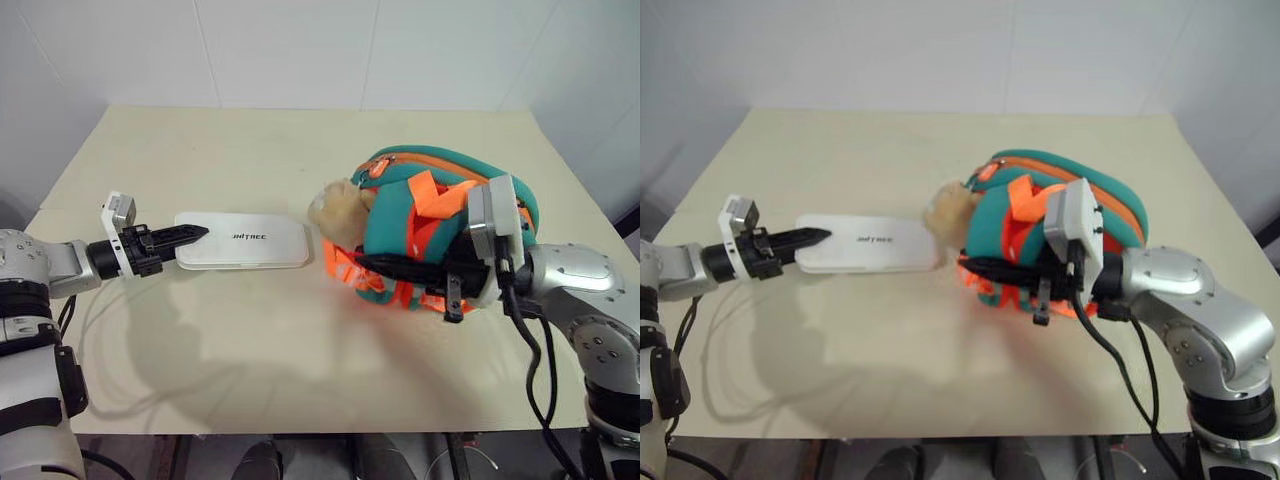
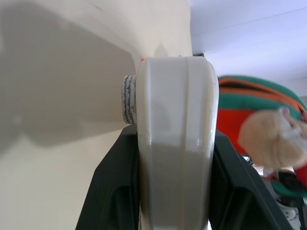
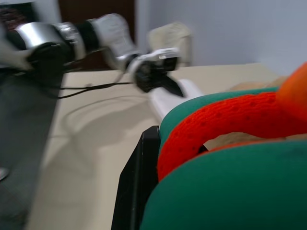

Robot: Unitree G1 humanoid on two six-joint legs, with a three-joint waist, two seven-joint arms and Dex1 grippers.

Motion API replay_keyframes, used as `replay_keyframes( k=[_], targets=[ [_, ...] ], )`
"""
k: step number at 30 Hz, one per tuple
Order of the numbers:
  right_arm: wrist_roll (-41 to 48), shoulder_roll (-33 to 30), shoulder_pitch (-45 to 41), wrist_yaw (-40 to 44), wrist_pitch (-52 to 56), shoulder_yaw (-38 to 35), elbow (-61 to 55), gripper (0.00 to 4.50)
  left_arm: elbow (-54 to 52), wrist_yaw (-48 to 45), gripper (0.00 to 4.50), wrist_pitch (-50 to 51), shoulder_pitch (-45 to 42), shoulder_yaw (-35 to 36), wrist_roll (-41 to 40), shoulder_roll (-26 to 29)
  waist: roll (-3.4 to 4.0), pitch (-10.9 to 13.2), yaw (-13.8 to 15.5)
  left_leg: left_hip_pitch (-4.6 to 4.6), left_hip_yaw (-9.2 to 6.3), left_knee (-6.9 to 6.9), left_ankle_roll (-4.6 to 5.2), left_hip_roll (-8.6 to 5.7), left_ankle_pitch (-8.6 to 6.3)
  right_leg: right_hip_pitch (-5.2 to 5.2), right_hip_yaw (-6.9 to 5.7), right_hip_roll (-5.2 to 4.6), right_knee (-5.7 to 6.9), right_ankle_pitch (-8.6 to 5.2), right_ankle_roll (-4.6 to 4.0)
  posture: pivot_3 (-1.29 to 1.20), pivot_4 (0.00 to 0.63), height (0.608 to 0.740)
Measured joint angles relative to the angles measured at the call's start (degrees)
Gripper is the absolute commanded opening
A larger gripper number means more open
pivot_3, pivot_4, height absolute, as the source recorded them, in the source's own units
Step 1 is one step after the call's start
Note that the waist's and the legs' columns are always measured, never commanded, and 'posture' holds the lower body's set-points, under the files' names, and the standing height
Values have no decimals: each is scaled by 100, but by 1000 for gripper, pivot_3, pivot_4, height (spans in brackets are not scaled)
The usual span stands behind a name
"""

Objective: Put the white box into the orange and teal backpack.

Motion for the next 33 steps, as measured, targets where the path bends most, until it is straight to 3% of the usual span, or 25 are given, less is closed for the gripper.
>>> replay_keyframes(
  k=[11,15,23,27,33],
  targets=[
    [1063,-1288,205,1461,205,-619,1,502,107,-974,1317,-353,-280,-590,572,297,-1,0,17,-8,0,7,7,1,-4,0,-5,2,-6,0,0,0,150,740],
    [1018,-1318,334,1798,117,-675,322,502,-409,-1380,1317,-795,-240,-672,614,482,-2,1,19,-11,-1,15,7,2,-4,0,-5,0,-4,0,0,0,150,740],
    [1024,-1219,674,2165,-56,-853,782,502,-1987,-1842,1317,-1650,561,63,374,764,5,5,26,-13,1,26,9,6,-6,1,-5,0,-4,0,0,0,150,740],
    [932,-1218,822,2454,-206,-841,843,502,-2685,-1975,1317,-2247,921,674,90,487,5,5,33,-16,1,46,10,5,-9,3,-5,-2,-6,0,0,0,150,740],
    [787,-1218,827,2862,-442,-819,841,502,-3374,-2173,1317,-2715,1127,896,-257,243,5,5,33,-14,0,58,10,6,-9,6,-6,1,1,1,1,0,150,740]
  ],
)
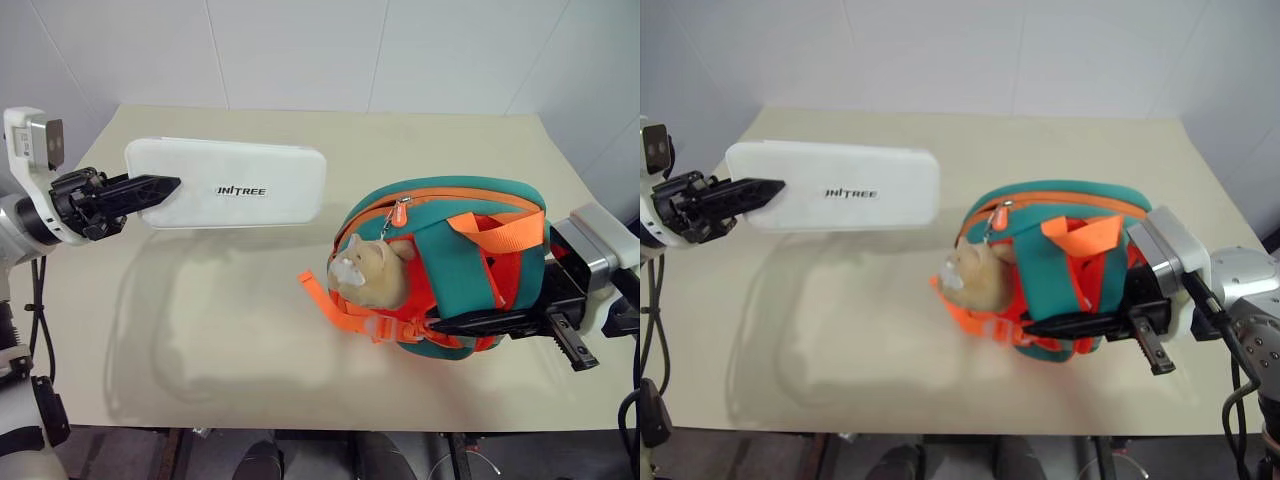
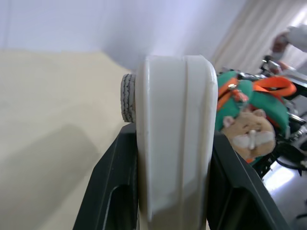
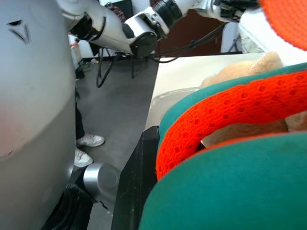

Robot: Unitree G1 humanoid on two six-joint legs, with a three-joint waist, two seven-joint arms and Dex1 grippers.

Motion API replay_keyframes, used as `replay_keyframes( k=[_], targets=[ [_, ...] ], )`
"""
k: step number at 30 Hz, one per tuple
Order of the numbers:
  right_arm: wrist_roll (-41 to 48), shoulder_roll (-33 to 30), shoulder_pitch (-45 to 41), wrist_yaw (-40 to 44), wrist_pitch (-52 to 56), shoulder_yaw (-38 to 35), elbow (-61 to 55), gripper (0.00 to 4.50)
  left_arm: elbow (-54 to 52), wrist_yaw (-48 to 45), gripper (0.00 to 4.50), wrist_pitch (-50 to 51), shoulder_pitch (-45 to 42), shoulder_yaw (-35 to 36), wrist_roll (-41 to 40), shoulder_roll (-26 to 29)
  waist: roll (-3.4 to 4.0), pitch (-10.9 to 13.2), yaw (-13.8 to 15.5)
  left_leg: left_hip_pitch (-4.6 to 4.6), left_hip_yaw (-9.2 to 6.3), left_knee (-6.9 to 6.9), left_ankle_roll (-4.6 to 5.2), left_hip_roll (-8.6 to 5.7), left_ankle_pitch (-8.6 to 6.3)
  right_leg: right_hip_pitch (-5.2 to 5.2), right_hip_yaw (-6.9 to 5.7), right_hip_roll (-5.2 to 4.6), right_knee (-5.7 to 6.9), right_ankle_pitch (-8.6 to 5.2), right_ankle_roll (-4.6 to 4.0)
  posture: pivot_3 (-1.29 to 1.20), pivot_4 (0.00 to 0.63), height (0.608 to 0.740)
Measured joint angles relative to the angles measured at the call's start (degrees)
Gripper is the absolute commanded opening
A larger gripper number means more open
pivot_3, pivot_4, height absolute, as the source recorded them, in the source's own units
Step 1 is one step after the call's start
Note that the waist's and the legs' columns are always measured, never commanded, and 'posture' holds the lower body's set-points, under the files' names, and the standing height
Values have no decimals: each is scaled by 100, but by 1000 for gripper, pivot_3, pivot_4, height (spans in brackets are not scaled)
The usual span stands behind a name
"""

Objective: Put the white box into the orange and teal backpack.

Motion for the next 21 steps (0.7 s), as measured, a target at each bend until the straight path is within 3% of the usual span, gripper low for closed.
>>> replay_keyframes(
  k=[9,21],
  targets=[
    [-148,151,-7,-40,-103,64,8,502,-768,-378,1317,-316,20,-40,-424,-186,0,0,-9,1,1,-3,0,0,0,0,2,0,-3,0,1,0,150,740],
    [-203,240,-10,-294,-116,134,-29,502,-441,-767,1317,-1379,31,-780,2,-330,0,0,7,19,0,1,0,-1,0,21,0,1,-3,0,1,0,150,740]
  ],
)
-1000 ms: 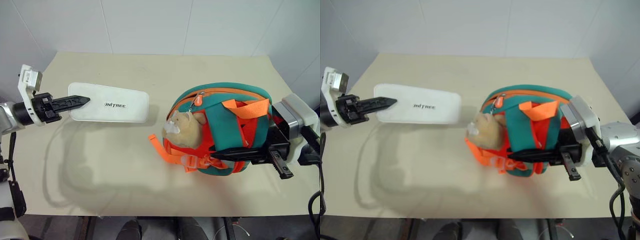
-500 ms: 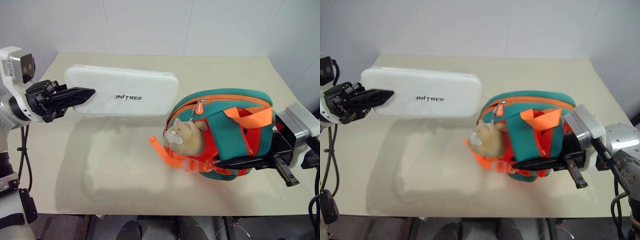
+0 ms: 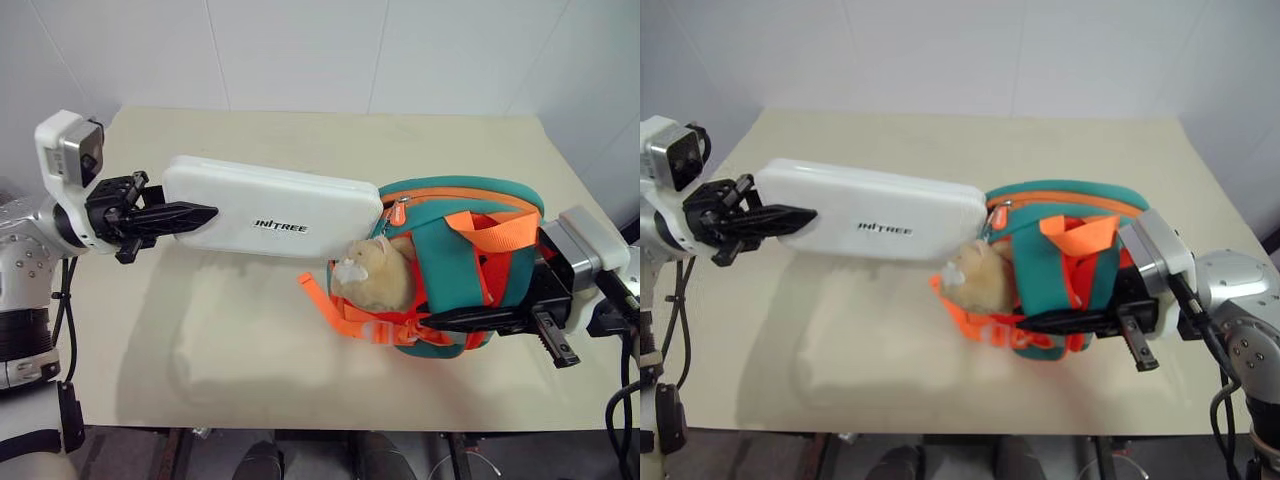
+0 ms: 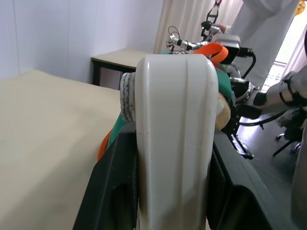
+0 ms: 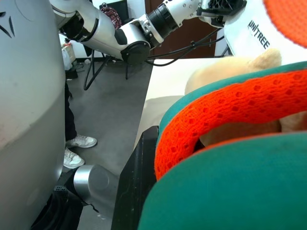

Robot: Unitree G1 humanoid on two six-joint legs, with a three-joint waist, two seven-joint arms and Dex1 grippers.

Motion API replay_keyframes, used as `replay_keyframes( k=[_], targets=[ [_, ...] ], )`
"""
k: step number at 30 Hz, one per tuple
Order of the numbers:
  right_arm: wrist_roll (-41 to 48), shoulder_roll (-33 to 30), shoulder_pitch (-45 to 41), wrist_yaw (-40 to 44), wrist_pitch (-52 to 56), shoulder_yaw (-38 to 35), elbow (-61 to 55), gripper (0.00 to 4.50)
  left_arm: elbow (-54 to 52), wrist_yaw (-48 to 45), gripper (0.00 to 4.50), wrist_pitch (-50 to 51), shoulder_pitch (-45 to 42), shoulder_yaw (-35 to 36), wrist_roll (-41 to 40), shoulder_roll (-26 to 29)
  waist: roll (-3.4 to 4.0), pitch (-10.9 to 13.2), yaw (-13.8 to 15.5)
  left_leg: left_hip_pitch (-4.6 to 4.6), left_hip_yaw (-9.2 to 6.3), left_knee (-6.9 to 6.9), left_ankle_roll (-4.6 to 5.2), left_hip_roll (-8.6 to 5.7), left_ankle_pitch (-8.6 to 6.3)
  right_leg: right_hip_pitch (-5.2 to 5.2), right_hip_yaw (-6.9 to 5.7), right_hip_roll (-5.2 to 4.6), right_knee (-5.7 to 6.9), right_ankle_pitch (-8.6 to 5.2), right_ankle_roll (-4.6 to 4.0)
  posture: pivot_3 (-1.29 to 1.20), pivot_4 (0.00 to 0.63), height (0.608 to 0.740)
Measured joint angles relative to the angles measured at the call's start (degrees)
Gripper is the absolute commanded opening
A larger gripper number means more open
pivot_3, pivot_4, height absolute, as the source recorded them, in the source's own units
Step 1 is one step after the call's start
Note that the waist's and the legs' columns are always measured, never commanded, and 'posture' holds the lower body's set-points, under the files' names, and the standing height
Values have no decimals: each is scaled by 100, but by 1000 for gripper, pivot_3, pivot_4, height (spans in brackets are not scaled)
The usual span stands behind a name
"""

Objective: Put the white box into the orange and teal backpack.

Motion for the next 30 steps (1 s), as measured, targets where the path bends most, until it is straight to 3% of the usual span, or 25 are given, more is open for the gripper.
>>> replay_keyframes(
  k=[18,30],
  targets=[
    [-4,10,207,-376,-110,-15,-201,502,1165,-431,1317,-951,-719,-395,667,-50,0,0,-7,-1,0,4,1,-1,0,0,0,1,3,0,0,0,150,740],
    [-24,10,208,-432,-225,-15,-206,502,1438,-633,1317,-1073,-1052,-721,840,-413,0,0,0,-2,-1,3,2,-1,-1,1,-1,1,7,1,1,0,150,740]
  ],
)
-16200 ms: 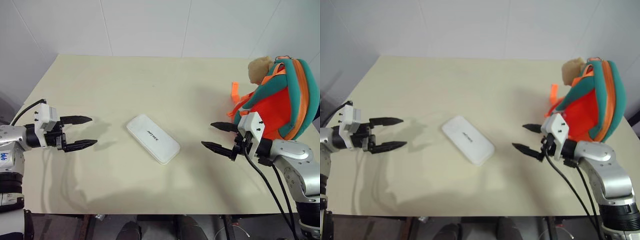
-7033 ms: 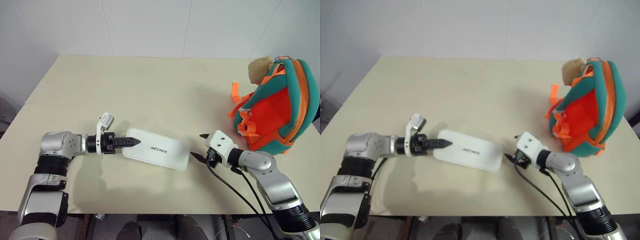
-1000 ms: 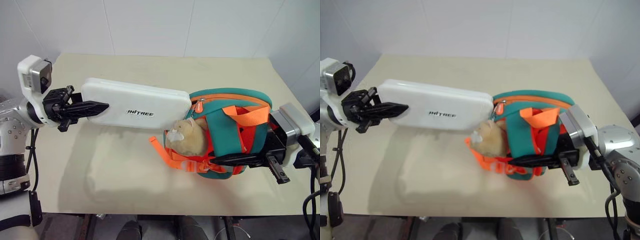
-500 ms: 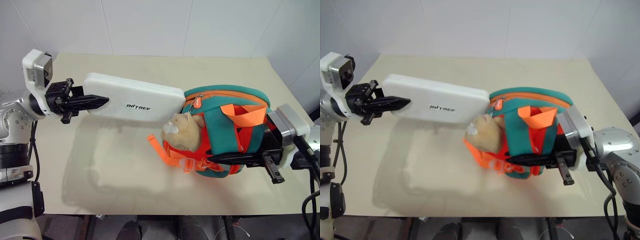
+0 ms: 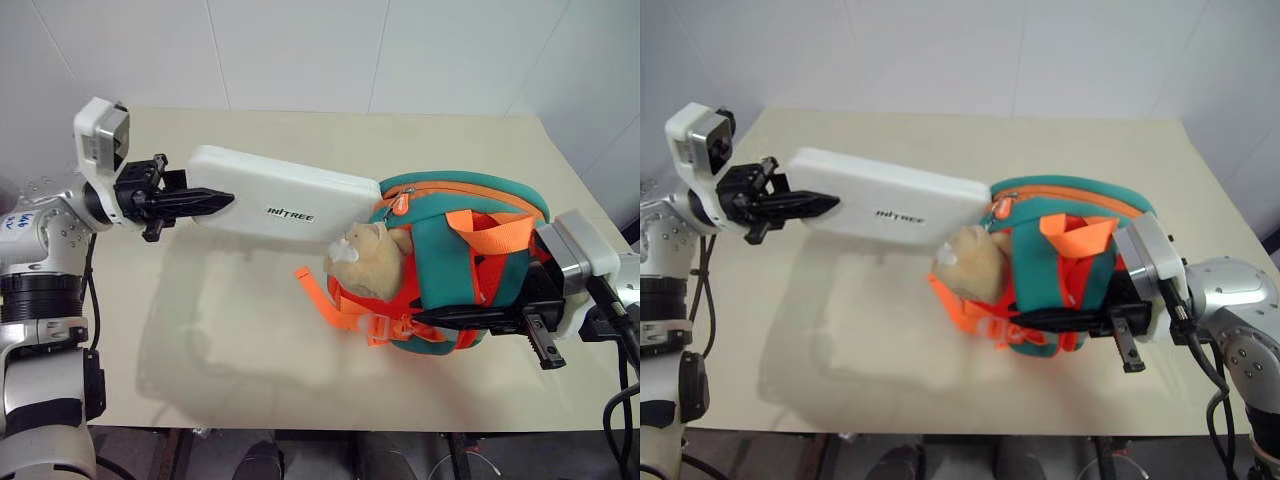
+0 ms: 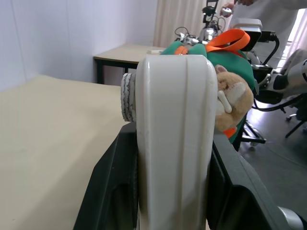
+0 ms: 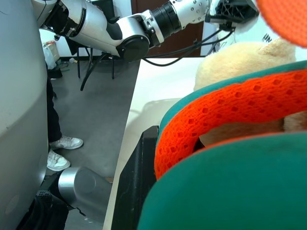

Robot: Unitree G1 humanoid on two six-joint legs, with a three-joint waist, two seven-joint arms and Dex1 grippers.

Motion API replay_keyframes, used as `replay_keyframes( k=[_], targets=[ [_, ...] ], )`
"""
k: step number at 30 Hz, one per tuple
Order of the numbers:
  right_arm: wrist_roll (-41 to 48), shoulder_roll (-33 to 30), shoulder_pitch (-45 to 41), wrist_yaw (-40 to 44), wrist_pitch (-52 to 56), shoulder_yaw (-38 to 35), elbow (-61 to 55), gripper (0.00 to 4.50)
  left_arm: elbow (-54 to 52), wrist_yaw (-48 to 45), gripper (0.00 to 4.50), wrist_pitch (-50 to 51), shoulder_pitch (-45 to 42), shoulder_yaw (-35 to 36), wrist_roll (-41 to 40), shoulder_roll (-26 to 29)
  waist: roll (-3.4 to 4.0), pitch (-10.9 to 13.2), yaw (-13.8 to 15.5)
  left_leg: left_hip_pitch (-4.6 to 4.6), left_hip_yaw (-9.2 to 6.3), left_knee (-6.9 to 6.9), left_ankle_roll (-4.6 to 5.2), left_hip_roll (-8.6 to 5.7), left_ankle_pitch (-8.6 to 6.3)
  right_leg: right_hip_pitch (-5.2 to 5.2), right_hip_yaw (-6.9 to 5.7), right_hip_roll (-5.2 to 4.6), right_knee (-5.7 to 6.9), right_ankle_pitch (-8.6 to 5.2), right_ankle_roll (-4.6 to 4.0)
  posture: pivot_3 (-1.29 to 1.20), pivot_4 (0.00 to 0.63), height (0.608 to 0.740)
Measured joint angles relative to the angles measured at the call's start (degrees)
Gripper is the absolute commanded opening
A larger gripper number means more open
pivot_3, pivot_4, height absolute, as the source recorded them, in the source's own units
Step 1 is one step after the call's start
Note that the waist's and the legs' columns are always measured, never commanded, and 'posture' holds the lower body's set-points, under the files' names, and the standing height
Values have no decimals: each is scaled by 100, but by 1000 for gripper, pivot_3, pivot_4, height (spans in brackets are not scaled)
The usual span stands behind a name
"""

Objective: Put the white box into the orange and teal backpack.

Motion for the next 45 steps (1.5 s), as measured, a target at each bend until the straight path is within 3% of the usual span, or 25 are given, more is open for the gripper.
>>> replay_keyframes(
  k=[14,23,37,45],
  targets=[
    [-43,102,6,-66,-23,5,-3,502,59,0,1317,-99,-601,-955,472,-691,0,0,115,0,1,4,0,0,0,0,1,4,0,0,0,0,150,740],
    [-168,238,-77,-119,-27,139,2,502,156,264,1317,447,-1145,-1438,868,-1436,0,0,127,-2,1,7,3,-2,-1,1,0,4,9,1,2,0,150,740],
    [-242,430,-183,-147,-33,324,0,502,296,672,1317,71,-1083,-1777,1379,-2714,0,0,138,-2,1,19,3,-3,-1,3,1,5,0,1,3,0,150,740],
    [-285,437,-182,-178,-32,341,0,502,354,635,1317,-168,-1073,-2043,1686,-2809,0,0,139,-1,0,21,4,-4,-2,5,2,4,0,2,4,0,150,740]
  ],
)
